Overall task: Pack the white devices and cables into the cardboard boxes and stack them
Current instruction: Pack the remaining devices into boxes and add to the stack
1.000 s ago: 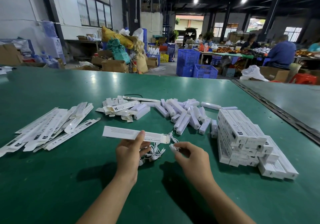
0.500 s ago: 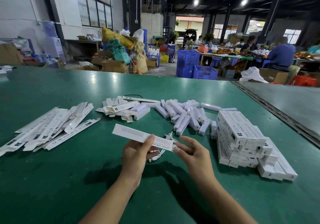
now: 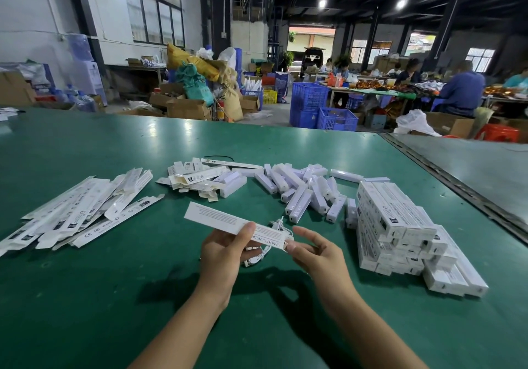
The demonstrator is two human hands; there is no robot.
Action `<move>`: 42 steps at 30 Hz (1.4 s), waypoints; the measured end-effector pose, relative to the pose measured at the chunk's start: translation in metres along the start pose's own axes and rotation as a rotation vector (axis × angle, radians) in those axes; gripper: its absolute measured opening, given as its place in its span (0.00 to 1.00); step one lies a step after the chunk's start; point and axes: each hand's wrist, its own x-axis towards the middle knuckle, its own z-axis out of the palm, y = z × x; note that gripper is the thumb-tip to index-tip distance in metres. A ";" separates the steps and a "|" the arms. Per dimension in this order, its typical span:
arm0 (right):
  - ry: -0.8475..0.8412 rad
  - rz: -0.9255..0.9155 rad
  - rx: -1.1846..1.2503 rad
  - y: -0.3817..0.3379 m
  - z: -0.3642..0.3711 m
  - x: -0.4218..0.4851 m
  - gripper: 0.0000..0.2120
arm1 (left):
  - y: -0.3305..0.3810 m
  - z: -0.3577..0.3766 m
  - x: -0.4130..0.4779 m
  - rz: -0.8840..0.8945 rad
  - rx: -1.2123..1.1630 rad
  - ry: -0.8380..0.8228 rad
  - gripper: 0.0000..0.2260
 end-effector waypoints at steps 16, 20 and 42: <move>0.007 -0.496 -0.589 -0.003 0.000 -0.006 0.13 | 0.000 -0.001 0.002 -0.004 0.089 -0.044 0.19; -0.023 -0.631 -0.665 -0.001 0.004 -0.010 0.07 | -0.001 -0.002 0.003 -0.003 0.089 -0.041 0.23; 0.121 -0.603 -0.614 0.004 0.007 -0.012 0.09 | -0.013 -0.010 -0.004 0.211 0.527 -0.404 0.16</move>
